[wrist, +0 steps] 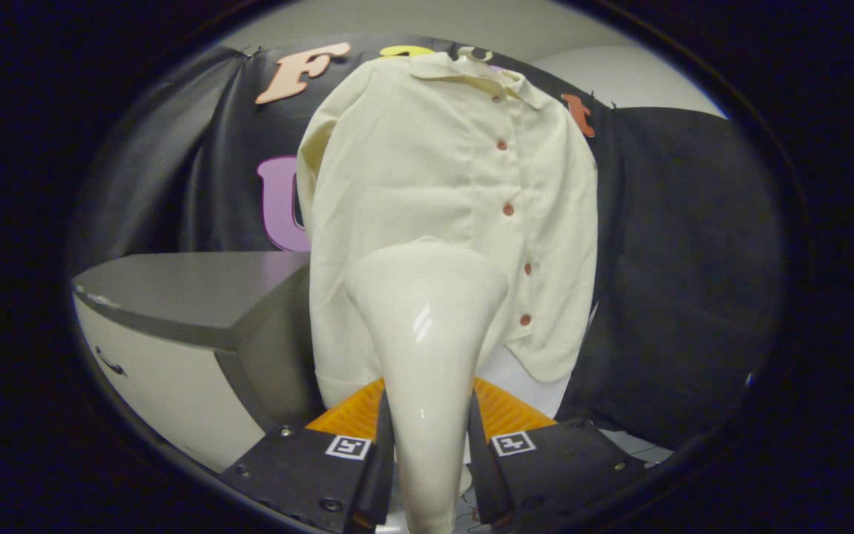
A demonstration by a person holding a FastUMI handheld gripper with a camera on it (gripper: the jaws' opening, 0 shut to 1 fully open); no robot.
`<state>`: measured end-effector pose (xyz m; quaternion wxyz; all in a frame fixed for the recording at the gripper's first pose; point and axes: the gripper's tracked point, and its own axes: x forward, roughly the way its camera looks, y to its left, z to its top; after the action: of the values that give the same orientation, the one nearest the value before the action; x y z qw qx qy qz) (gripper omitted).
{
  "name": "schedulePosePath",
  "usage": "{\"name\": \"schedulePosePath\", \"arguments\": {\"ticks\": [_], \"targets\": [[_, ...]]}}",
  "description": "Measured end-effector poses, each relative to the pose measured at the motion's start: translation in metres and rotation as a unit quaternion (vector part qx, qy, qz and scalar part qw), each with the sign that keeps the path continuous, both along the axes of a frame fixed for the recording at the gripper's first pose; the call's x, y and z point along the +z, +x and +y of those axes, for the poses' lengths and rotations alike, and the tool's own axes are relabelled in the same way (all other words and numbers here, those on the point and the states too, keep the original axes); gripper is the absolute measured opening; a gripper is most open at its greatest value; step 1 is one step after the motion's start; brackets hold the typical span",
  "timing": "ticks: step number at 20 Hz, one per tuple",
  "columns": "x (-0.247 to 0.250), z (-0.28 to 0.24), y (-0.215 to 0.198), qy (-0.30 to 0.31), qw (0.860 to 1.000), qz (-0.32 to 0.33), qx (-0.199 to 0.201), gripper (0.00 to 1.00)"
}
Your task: Iron the clothes twice with a garment steamer, once on the left side and once on the right side.
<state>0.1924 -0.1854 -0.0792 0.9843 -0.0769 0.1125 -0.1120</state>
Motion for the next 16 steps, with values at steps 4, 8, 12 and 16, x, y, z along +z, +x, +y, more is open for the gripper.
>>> {"name": "schedulePosePath", "arguments": {"ticks": [4, 8, 12, 16], "targets": [[0.077, -0.018, 0.001, -0.004, 0.999, -0.043, -0.001, 0.45], [0.137, -0.053, 0.009, -0.006, 0.998, -0.069, -0.012, 0.45], [0.174, -0.089, 0.029, 0.005, 0.997, -0.077, -0.018, 0.45], [0.194, -0.122, 0.061, 0.029, 0.996, -0.087, -0.011, 0.45]]}}
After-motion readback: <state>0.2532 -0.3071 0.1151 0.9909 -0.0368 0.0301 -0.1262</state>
